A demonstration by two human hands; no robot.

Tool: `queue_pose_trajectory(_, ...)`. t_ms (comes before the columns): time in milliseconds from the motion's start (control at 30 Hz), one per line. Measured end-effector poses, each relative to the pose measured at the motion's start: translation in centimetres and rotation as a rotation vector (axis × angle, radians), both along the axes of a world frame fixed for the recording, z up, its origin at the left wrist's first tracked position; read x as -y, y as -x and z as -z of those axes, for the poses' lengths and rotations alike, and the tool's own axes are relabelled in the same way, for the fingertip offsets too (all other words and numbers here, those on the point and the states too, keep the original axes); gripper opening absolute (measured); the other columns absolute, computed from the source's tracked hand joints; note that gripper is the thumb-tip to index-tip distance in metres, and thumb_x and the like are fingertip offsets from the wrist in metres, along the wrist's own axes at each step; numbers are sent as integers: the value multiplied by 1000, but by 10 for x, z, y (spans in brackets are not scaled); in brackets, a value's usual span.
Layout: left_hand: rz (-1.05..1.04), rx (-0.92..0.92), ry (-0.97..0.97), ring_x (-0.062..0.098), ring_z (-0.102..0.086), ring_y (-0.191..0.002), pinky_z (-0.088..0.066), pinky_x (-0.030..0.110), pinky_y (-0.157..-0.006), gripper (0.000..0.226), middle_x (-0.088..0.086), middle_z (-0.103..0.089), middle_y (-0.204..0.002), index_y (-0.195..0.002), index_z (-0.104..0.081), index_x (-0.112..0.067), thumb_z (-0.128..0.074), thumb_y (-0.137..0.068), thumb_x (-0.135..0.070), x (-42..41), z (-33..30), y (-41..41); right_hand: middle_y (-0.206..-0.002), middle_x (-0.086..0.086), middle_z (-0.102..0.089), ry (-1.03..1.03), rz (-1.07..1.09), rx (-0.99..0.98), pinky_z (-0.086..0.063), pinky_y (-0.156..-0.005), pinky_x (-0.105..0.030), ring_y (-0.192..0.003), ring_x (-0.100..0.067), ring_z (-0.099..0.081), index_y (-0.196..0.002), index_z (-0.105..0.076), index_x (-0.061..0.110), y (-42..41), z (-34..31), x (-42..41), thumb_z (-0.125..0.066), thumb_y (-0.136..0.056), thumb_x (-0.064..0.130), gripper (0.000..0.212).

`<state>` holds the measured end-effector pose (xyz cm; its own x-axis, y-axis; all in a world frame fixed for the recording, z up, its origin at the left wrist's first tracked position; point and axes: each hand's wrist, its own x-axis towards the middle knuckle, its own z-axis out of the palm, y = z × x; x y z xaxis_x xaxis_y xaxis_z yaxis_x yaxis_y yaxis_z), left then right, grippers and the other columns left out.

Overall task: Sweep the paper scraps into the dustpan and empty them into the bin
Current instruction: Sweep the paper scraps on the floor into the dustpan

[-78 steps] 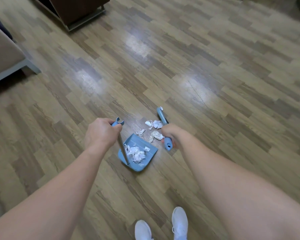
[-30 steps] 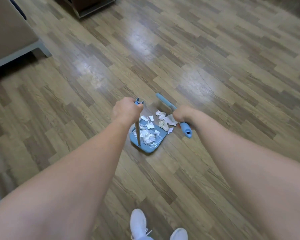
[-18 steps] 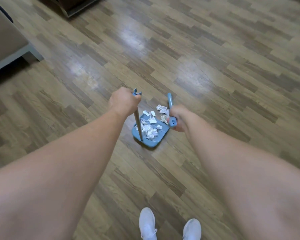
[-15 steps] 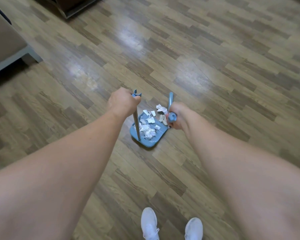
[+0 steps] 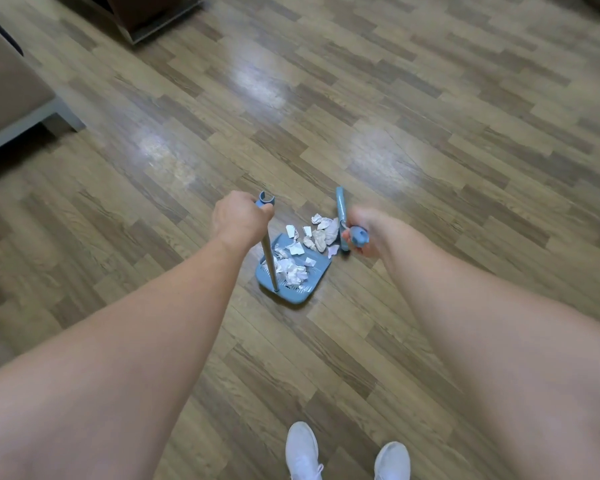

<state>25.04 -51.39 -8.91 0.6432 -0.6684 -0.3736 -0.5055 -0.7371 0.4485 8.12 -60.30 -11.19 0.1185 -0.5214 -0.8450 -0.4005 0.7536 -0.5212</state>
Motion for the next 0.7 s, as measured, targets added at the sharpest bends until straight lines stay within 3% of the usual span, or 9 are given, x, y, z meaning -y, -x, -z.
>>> queue_pose_trajectory(67, -12, -1, -4, 19, -46, -56, -29, 27, -45, 28, 1, -49, -61, -85, -67, -8, -56, -89, -33, 1, 1, -2, -66, -4, -39, 3, -127, -117, -33, -27, -8, -41, -11, -45, -80, -39, 13, -4, 3, -2, -30, -96, 13, 19)
queue_pose_trajectory(133, -19, 3, -5, 16, -44, -53, -29, 27, -45, 26, 0, -49, -61, -82, -65, -10, -56, -90, -33, 2, 2, -5, -68, -7, -44, 26, -209, -156, -39, -31, -11, -48, -14, -47, -98, -42, 10, -12, 7, -4, -31, -95, 12, 11)
queue_pose_trajectory(267, -24, 18, -8, 18, -46, -56, -30, 28, -46, 26, 0, -49, -61, -78, -63, -12, -55, -89, -34, 3, 4, -12, -77, -11, -47, 28, -352, -178, -40, -30, -13, -56, -17, -48, -98, -41, 8, -27, 12, -8, -29, -95, 8, 12)
queue_pose_trajectory(367, -37, 8, -10, 22, -49, -61, -31, 27, -47, 26, 1, -50, -62, -81, -64, -12, -55, -89, -35, 3, 5, -14, -82, -12, -51, 28, -399, -182, -43, -33, -12, -54, -15, -51, -113, -38, 13, -34, 12, -12, -28, -95, 6, 22)
queue_pose_trajectory(533, -49, -16, -8, 15, -45, -55, -31, 26, -47, 28, 0, -51, -64, -91, -69, -10, -55, -90, -34, 5, 5, -9, -67, -8, -50, -12, -456, -180, -40, -40, -13, -54, -12, -49, -109, -35, 14, -39, 1, -15, -28, -94, 5, 19)
queue_pose_trajectory(700, -38, -33, -26, 24, -53, -68, -30, 26, -48, 26, 1, -54, -66, -87, -69, -12, -55, -87, -34, 4, 4, 1, -68, -10, -46, 2, -533, -194, -34, -45, -18, -46, -14, -44, -100, -43, 7, -38, -8, -26, -23, -91, 3, 21)
